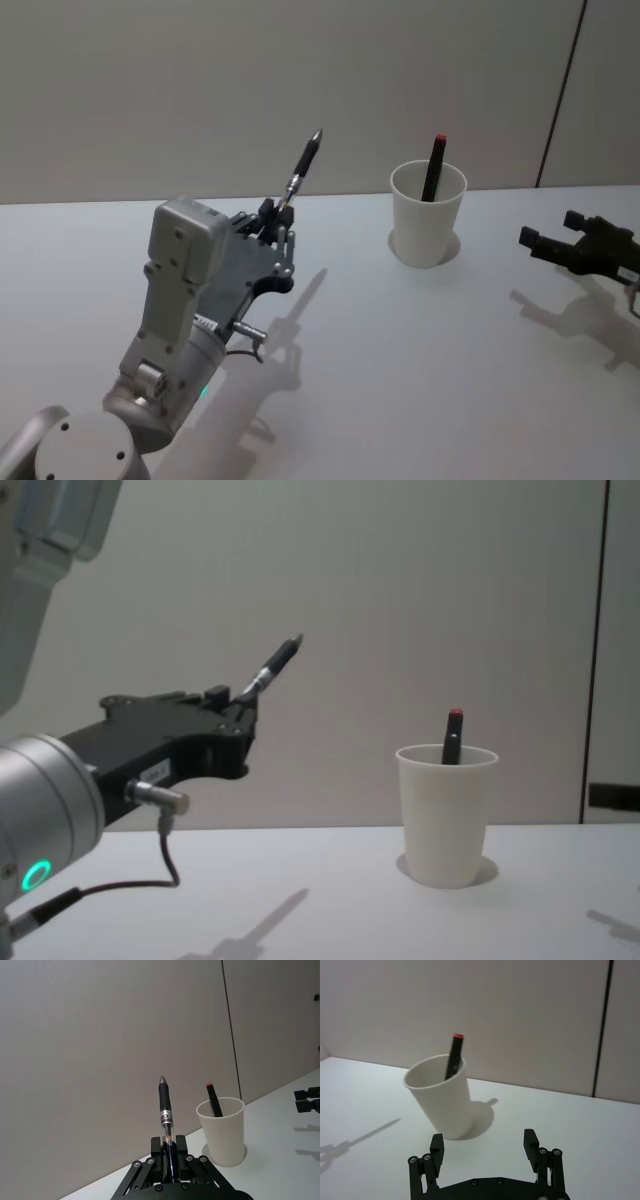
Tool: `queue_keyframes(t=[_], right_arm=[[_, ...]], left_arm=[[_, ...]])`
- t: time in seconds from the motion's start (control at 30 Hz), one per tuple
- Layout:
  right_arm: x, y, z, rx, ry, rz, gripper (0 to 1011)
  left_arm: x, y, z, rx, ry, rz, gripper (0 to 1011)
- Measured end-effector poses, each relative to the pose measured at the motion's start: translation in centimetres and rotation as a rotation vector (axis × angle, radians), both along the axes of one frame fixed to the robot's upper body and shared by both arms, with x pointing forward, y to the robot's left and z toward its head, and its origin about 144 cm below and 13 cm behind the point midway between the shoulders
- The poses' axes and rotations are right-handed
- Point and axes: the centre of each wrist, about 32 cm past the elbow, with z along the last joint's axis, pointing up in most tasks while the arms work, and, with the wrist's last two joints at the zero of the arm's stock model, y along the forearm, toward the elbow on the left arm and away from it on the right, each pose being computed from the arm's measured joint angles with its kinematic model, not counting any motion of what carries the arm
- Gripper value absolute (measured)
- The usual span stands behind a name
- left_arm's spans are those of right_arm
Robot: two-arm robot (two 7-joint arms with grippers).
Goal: Place the pen into the pen holder.
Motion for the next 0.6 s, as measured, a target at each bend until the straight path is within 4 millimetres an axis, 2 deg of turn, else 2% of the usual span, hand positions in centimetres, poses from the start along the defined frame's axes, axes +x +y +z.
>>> queue_keyframes(t=[0.6], right_arm=[[-1.5,-1.7,2.7,0.171,-0.131,0.268,1002]], left_arm=[[1.7,-0.1,0.2,-0.013,-0.002,-0.132,171]])
